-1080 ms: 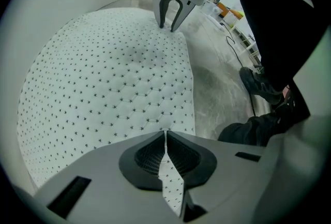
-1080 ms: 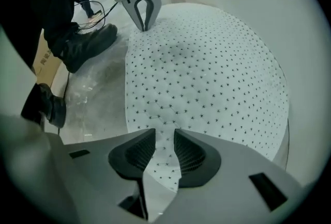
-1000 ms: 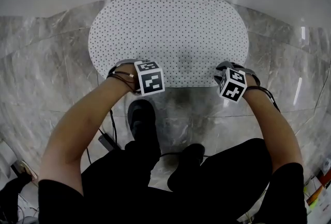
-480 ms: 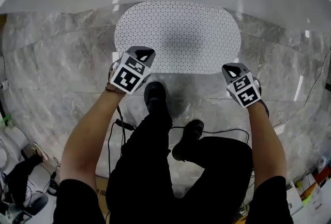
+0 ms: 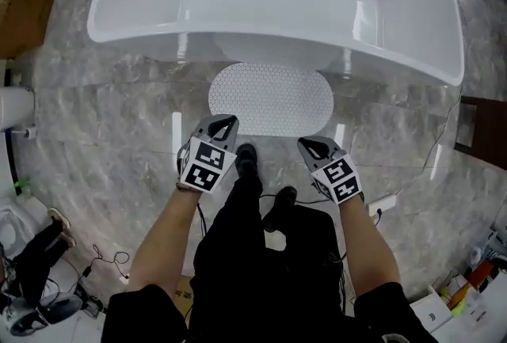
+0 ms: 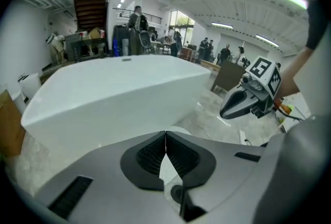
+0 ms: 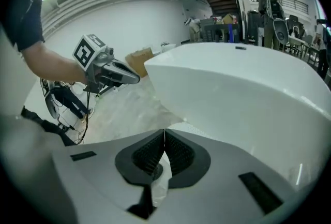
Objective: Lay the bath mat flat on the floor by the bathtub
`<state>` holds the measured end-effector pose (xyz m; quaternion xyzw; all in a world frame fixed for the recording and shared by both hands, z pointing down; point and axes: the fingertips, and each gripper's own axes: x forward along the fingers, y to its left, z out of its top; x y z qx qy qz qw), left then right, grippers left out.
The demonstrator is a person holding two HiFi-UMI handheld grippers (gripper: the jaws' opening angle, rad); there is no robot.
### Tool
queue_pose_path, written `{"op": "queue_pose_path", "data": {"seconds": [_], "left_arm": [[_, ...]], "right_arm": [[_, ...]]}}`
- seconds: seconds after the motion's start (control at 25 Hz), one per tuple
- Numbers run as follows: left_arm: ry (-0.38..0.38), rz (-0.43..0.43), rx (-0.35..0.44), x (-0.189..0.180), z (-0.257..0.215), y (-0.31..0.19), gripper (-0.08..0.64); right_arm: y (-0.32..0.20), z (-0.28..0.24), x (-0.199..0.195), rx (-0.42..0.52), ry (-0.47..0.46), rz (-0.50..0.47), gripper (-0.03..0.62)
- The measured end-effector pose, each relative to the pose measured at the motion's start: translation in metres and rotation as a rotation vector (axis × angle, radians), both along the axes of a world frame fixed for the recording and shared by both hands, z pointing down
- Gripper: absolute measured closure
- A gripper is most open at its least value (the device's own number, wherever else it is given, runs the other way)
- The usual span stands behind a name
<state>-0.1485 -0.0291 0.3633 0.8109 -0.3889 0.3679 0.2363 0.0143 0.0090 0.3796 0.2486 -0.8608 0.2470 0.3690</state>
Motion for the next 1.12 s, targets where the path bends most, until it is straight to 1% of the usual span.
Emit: {"op": "queue_pose_path", "data": {"seconds": [0.12,0.2,0.36,0.48,0.64,0.8,0.88,0.96,1.04,1.12], "left_arm": [[0.068,-0.111,0.039,-0.02,-0.078,-0.006,0.549],[0.107,-0.138,0.059,-0.031,-0.116,-0.013,0.549],[0.126,-0.11,0.069,-0.038,-0.17,0.004,0.549],[0.134,-0.084,0.091,-0.028,-0.203,0.009,0.549],[0.128,-0.051,0.148,-0.012,-0.242,0.004,0.549],[0.151,-0.058,0.18,-0.011,-0.276,-0.008,0.549],[0.165,-0.063,0.188,-0.004,-0.289,-0.005,0.549],[0.175,-0.062,0.208,0.003,-0.303,-0.002,0.549],[0.169,-0.062,0.231,0.01,-0.315,-0.005,0.549],[0.165,-0.073,0.246,0.019,-0.324,-0.01,0.549]], "right_arm": [[-0.009,-0.077,-0.012,0.048,-0.021,0.02,0.574],[-0.023,-0.121,-0.018,0.103,-0.019,0.042,0.574],[-0.023,-0.195,-0.023,0.184,-0.025,0.085,0.574],[-0.017,-0.237,-0.006,0.225,-0.067,0.149,0.574],[-0.006,-0.275,0.025,0.24,-0.131,0.254,0.574],[-0.012,-0.304,0.034,0.273,-0.15,0.301,0.574],[-0.01,-0.318,0.037,0.295,-0.162,0.291,0.574],[-0.011,-0.329,0.04,0.328,-0.15,0.254,0.574],[-0.019,-0.336,0.044,0.363,-0.123,0.217,0.574],[-0.029,-0.344,0.053,0.385,-0.129,0.205,0.574]]}}
